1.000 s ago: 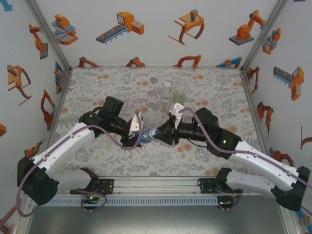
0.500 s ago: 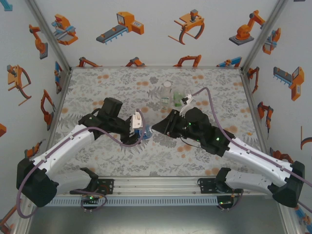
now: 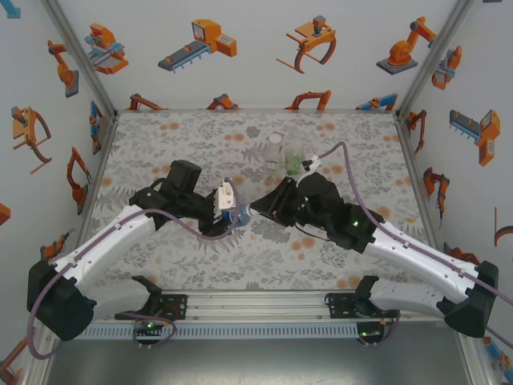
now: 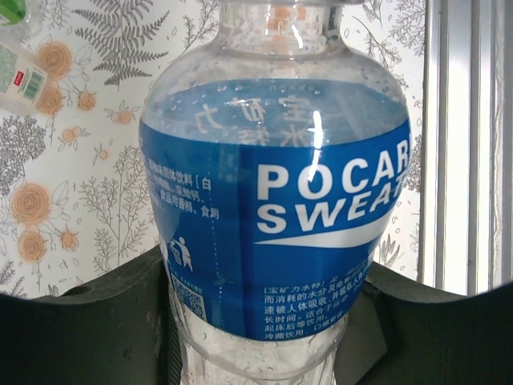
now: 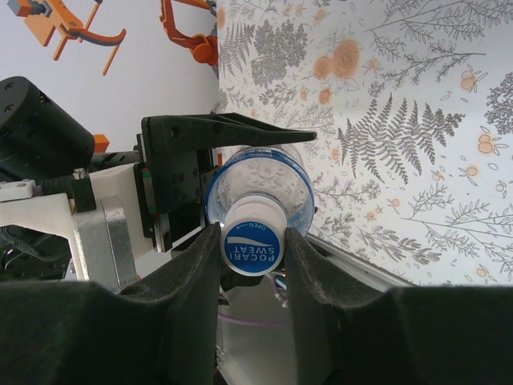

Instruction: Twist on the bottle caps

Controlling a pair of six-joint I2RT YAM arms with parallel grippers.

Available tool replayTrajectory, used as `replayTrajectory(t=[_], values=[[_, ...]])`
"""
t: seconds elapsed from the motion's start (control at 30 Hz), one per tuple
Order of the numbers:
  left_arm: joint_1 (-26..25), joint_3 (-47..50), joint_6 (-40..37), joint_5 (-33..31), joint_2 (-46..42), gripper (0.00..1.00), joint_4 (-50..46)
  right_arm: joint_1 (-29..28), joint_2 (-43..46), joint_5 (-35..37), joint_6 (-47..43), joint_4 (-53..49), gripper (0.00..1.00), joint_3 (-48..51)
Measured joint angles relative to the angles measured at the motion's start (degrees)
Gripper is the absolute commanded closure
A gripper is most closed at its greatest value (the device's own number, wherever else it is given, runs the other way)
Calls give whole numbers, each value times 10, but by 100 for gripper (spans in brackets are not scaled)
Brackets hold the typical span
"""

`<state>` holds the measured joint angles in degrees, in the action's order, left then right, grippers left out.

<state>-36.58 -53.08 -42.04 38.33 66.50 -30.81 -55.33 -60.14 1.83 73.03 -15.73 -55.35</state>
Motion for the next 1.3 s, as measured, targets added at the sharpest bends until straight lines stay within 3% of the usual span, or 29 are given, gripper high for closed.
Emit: replayTrajectory(t=[0.17, 0.43, 0.9, 1.1, 1.3], values=[[-3, 0, 0, 22, 0, 100, 28, -2, -1, 11, -47, -45, 53, -39], [-5, 0, 0, 36, 0, 100, 41, -2, -2, 19, -89, -76, 48, -63], [-5, -1, 0, 49, 0, 100, 43, 7, -22, 26, -191, -122, 47, -128], [-5, -2, -5, 62, 0, 100, 41, 17, -5, 6, -399, -126, 48, -146], [-5, -9, -24, 95, 0, 100, 25, 17, 27, -129, -703, -118, 47, -151]])
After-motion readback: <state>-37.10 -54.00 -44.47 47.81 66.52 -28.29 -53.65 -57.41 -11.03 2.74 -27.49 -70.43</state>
